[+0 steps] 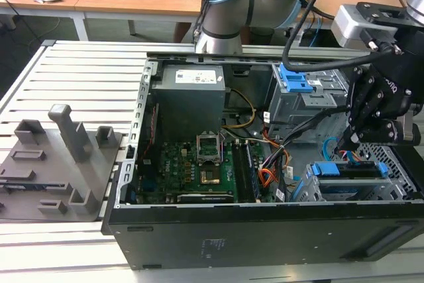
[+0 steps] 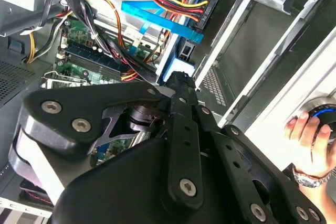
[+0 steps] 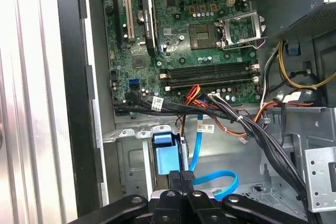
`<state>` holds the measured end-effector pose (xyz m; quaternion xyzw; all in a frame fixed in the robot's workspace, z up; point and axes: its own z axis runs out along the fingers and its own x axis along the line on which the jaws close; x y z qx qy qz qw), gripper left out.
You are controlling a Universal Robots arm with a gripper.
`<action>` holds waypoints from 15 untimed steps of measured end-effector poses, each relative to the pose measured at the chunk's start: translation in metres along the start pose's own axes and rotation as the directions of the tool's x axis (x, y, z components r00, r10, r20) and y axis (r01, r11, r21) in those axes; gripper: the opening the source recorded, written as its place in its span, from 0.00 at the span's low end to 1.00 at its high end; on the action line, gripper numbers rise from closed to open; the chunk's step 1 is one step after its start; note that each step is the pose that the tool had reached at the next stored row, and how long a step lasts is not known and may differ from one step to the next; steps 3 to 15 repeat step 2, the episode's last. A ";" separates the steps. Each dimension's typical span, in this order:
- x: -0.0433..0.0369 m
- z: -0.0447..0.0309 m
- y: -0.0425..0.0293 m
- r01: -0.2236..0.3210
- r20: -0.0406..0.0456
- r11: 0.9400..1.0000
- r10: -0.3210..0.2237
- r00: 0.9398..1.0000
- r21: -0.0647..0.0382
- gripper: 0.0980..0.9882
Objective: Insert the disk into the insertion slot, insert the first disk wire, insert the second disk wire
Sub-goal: 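Insert the second disk wire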
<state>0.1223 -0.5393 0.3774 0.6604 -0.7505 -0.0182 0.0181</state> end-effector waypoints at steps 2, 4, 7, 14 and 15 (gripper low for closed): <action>0.0000 0.0000 0.0000 0.000 0.000 1.000 0.000 1.000 0.000 0.01; 0.0000 0.0000 0.0000 0.000 0.000 1.000 0.000 1.000 0.000 0.01; 0.0000 0.0000 0.0000 0.000 0.000 1.000 0.000 1.000 0.000 0.01; 0.0000 0.0000 0.0000 0.000 0.000 1.000 0.000 1.000 0.000 0.01; 0.0000 0.0000 0.0000 0.000 0.000 1.000 0.000 1.000 0.000 0.01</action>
